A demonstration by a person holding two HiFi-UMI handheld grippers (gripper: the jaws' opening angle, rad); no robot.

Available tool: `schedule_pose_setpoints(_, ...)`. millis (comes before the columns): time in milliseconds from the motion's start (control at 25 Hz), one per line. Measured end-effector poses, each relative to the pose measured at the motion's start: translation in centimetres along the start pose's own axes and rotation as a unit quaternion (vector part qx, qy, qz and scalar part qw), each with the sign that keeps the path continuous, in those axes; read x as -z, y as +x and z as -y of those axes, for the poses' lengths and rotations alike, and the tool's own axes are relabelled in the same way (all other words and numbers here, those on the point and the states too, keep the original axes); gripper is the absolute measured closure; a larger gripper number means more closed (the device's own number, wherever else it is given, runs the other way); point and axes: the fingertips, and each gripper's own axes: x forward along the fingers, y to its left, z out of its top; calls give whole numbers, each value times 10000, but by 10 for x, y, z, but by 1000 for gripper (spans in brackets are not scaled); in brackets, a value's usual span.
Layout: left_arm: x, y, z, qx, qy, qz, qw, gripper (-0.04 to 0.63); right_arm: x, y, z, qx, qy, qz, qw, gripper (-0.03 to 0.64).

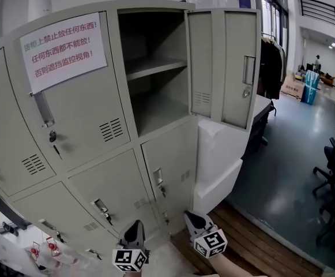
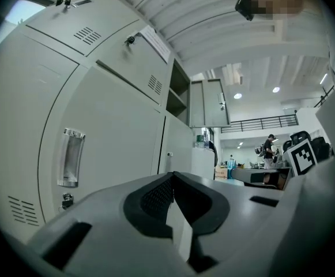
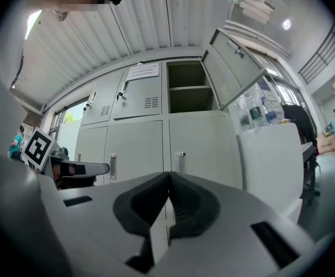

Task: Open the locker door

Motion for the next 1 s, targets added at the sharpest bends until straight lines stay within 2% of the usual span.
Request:
schedule_pose_setpoints(320,7,-22,-16,-452,90,40,9989,591,3,-7,3,132,10,-42,9999,604)
schedule_pose_setpoints(800,7,-29,-44,-703,135,-62,9974,591,-7,-17,28,431,53,7,9991,604)
schedule_pose_setpoints(1000,10,-26,-52,-807,97,-235,9964,591,-1,-17,29,534,164,-42,9984,604)
